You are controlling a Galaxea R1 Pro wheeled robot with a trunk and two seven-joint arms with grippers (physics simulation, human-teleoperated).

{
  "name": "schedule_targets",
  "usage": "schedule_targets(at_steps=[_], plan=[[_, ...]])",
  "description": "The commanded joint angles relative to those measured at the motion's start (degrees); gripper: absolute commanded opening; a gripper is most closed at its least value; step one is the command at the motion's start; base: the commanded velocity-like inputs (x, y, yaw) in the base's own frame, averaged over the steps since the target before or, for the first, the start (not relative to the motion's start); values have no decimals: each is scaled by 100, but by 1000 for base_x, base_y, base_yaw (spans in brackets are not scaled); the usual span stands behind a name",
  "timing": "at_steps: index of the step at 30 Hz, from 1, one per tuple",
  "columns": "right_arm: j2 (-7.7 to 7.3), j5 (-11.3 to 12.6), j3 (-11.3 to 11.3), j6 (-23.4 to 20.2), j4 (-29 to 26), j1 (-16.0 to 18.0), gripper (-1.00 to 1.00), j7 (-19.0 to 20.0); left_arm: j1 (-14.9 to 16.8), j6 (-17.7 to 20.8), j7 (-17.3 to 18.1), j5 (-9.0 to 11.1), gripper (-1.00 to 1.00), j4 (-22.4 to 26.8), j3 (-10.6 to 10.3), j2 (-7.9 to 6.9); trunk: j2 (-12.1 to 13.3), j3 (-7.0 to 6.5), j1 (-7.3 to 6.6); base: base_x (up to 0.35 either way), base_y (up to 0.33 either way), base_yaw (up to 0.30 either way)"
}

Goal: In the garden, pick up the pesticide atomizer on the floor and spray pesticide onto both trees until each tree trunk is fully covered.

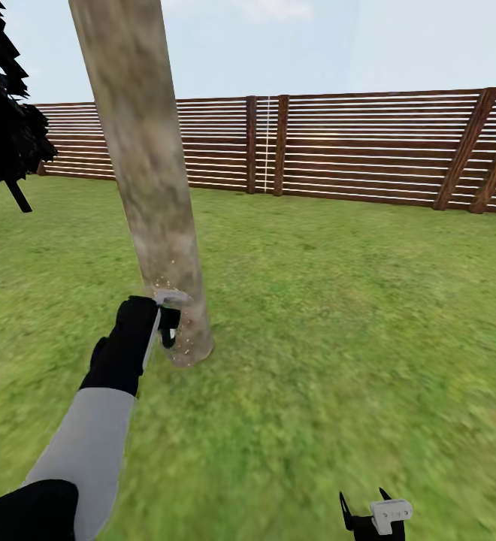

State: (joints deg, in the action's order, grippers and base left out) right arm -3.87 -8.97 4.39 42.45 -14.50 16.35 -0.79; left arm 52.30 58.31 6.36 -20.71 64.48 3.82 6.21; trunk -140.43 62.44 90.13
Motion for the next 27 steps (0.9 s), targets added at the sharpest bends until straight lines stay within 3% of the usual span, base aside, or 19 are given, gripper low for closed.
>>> schedule_targets(at_steps=[1, 3, 4, 6, 8, 10, 12, 14, 16, 19, 21, 23, 27], plan=[[0, 0, 0, 0, 0, 0, 100, 0, 28, 8, 6, 58, -100, 15, 11, -136, 0, 0, 0, 0, 0, 0], [0, 0, 0, 0, 0, 0, 100, 0, 110, 13, 13, 71, -100, 13, 27, -508, 0, 0, 0, 0, 0, 0], [0, 0, 0, 0, 0, 0, 100, 0, 132, 23, 47, 74, -100, -5, 131, -683, 0, 0, 0, 0, 0, 0], [0, 0, 0, 0, 0, 0, 100, 0, 139, 27, 173, 76, -100, -10, 257, -747, 0, 0, 0, 0, 0, 0], [0, 0, 0, 0, 0, 0, 100, 0, 140, 30, 235, 81, -100, 17, 269, -684, 0, 0, 0, 0, 0, 0], [0, -1, 0, 0, 0, 0, 100, 0, 140, 31, 249, 67, -100, 33, 232, -354, 0, 0, 0, 0, 0, 0], [0, -3, 0, 0, 0, 0, 100, 0, 144, 31, 251, 57, -100, 40, 112, -153, 0, 0, 0, 0, 0, 0], [0, -2, 0, 0, 1, 0, 100, 0, 148, 31, 252, 65, -100, 39, 21, -124, 0, 0, 0, 0, 0, 0], [0, -6, 0, 0, 2, 0, 100, 0, 149, 31, 252, 60, -100, 34, 40, -270, 0, 0, 0, 0, 0, 0], [0, -8, 0, 0, 4, 0, 100, 0, 145, 31, 261, 67, -100, -55, 109, -813, 0, 0, 0, 0, 0, 0], [0, -8, 0, 0, 6, -1, 100, 0, 146, 31, 301, 74, -100, -69, 340, -1025, 0, 0, 0, 0, 0, 0], [0, -8, 0, 0, 7, 0, 100, 0, 136, 31, 343, 76, -100, -68, 417, -1091, 0, 0, 0, 0, 0, 0], [0, -8, 0, 0, 4, 0, 100, 0, 41, 30, 357, 68, -100, -67, 405, -1041, 0, 0, 0, 0, 0, 0]])
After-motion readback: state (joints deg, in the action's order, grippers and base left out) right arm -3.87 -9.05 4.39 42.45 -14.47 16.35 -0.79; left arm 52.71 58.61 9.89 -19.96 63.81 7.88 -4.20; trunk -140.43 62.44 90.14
